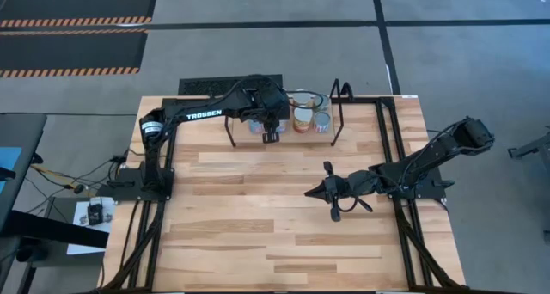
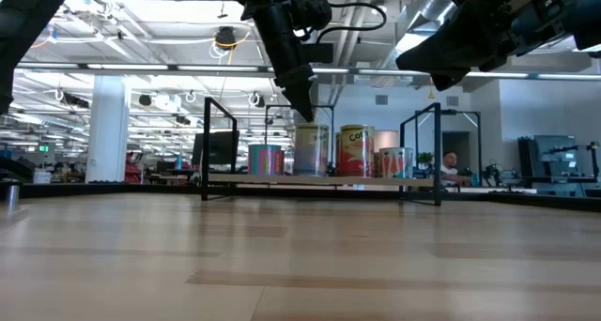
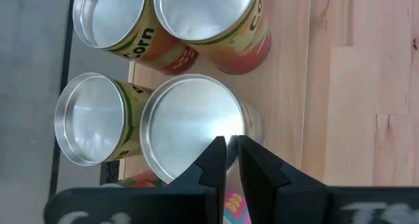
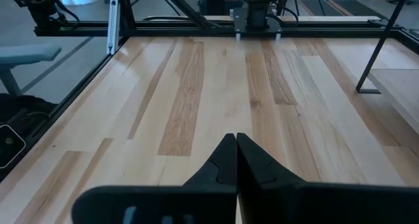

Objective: Pick and place cans onto a shelf
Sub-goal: Put the canned peaches on the shelf aligned with the canned peaches, then return to Home Position

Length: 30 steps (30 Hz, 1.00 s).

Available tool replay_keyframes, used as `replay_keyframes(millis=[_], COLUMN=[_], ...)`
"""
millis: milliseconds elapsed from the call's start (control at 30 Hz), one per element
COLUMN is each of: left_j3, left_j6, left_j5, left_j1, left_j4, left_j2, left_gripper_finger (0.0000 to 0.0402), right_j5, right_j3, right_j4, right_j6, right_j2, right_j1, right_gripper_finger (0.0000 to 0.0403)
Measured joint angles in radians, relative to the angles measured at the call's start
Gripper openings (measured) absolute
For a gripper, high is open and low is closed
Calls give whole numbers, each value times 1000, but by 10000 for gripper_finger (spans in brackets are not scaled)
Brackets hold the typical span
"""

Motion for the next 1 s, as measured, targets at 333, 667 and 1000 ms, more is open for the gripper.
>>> replay_keyframes(millis=[333,667,1000], left_j3=[-2,-173,-678], left_j6=[36,-75,-153], left_j5=[4,198,324], left_j1=[10,1,-58], left_j4=[20,336,925], left_j2=[-16,-165,-427], left_gripper_finger=[17,0,0], right_j5=[0,0,-2], right_j3=[0,0,1], right_j4=[0,9,79], right_j6=[0,-55,-163], right_j2=[0,0,-23], right_j1=[0,4,-38], right_gripper_finger=[10,10,8])
